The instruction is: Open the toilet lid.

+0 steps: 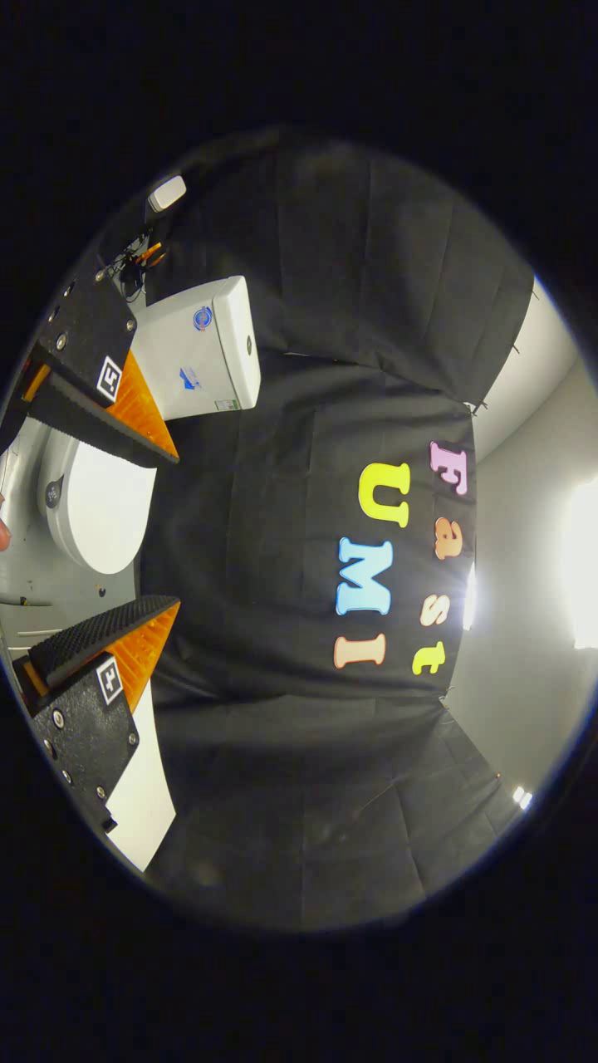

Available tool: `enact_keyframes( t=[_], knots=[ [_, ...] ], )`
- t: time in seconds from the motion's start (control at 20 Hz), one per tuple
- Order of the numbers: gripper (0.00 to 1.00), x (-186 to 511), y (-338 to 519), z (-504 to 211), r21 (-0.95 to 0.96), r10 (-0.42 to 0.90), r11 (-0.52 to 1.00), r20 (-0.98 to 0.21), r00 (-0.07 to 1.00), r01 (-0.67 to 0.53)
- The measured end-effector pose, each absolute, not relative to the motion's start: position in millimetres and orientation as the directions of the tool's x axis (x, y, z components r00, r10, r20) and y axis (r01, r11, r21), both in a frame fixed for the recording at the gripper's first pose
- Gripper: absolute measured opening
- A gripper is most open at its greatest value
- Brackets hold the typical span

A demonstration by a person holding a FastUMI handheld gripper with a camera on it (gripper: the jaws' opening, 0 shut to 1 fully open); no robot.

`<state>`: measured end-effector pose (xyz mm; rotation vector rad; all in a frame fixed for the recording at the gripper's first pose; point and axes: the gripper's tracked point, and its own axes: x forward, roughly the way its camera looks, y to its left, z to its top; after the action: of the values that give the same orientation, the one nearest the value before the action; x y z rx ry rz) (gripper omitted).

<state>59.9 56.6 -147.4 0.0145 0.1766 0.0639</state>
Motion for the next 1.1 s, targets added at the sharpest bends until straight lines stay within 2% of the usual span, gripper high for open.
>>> enact_keyframes(
  t=[0.55,0.85,1.1],
  knots=[
    [0.96,79,111,-214,0.307,0.096,0.952,-0.277,0.956,-0.007],
    [0.95,77,135,-276,0.547,0.126,0.833,-0.333,0.934,0.082],
    [0.95,75,132,-328,0.622,0.097,0.757,-0.407,0.908,0.197]
  ],
)
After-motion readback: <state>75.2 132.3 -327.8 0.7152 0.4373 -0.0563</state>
